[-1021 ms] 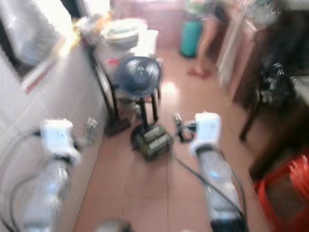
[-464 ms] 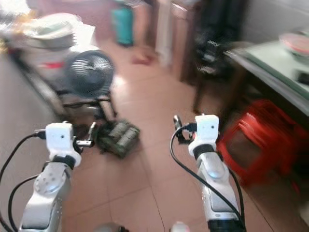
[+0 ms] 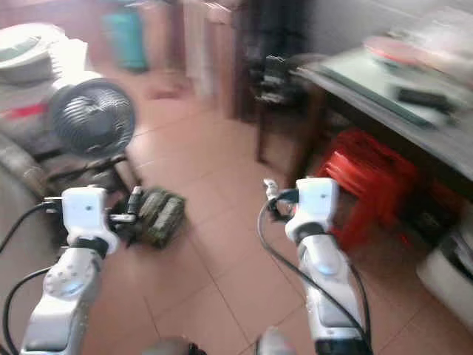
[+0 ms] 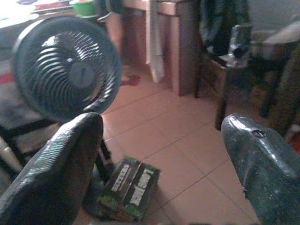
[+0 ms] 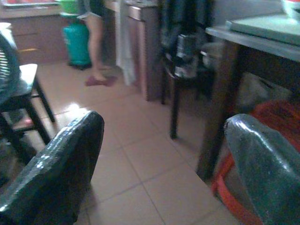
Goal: Setting the table
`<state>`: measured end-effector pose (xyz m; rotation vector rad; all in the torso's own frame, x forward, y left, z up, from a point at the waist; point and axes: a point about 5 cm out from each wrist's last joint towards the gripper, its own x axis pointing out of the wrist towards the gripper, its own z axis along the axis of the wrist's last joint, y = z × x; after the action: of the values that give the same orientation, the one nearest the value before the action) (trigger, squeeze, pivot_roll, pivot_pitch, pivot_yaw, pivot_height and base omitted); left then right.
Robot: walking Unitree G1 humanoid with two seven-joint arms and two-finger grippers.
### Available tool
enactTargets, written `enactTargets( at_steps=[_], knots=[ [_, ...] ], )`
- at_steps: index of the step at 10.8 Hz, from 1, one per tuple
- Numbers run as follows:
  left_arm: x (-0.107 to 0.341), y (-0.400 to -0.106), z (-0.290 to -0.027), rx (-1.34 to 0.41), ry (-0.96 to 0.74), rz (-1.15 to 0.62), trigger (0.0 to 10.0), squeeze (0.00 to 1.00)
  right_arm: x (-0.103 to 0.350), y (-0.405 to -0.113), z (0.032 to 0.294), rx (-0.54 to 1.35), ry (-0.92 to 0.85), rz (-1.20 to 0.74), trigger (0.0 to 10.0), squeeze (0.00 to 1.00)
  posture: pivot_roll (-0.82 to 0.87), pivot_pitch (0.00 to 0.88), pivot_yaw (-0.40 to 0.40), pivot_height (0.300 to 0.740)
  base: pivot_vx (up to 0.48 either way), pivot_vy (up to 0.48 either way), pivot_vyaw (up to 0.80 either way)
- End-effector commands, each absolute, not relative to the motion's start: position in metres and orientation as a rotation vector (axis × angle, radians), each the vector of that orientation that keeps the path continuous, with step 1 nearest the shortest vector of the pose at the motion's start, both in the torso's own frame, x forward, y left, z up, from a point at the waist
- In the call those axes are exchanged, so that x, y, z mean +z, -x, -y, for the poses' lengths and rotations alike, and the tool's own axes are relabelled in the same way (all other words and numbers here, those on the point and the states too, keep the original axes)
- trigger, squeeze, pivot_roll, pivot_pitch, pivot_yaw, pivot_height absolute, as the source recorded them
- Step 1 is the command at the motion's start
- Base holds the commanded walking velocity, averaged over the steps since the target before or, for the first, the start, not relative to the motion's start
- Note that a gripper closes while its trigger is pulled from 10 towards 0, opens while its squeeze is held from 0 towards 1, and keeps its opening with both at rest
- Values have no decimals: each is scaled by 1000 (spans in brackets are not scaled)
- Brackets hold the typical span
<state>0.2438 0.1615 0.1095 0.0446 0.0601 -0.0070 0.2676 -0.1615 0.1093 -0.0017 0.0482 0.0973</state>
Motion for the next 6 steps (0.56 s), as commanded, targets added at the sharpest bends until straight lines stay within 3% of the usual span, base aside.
enactTargets(
  at_steps=[1, 5, 6],
  knots=[
    [112, -244, -158, -27, -42, -49, 10000, 0, 115, -267, 165, 81, 9, -30, 10000, 0, 9, 118, 79, 740, 0, 0, -800],
    [117, -240, -156, -27, -52, -23, 10000, 0, 117, -266, 165, 72, 10, -27, 10000, 0, 9, 127, 83, 740, 0, 0, 0],
    [117, -240, -154, -51, -68, -19, 10000, 0, 117, -265, 165, 70, 10, -27, 10000, 0, 9, 129, 84, 740, 0, 0, -800]
  ],
)
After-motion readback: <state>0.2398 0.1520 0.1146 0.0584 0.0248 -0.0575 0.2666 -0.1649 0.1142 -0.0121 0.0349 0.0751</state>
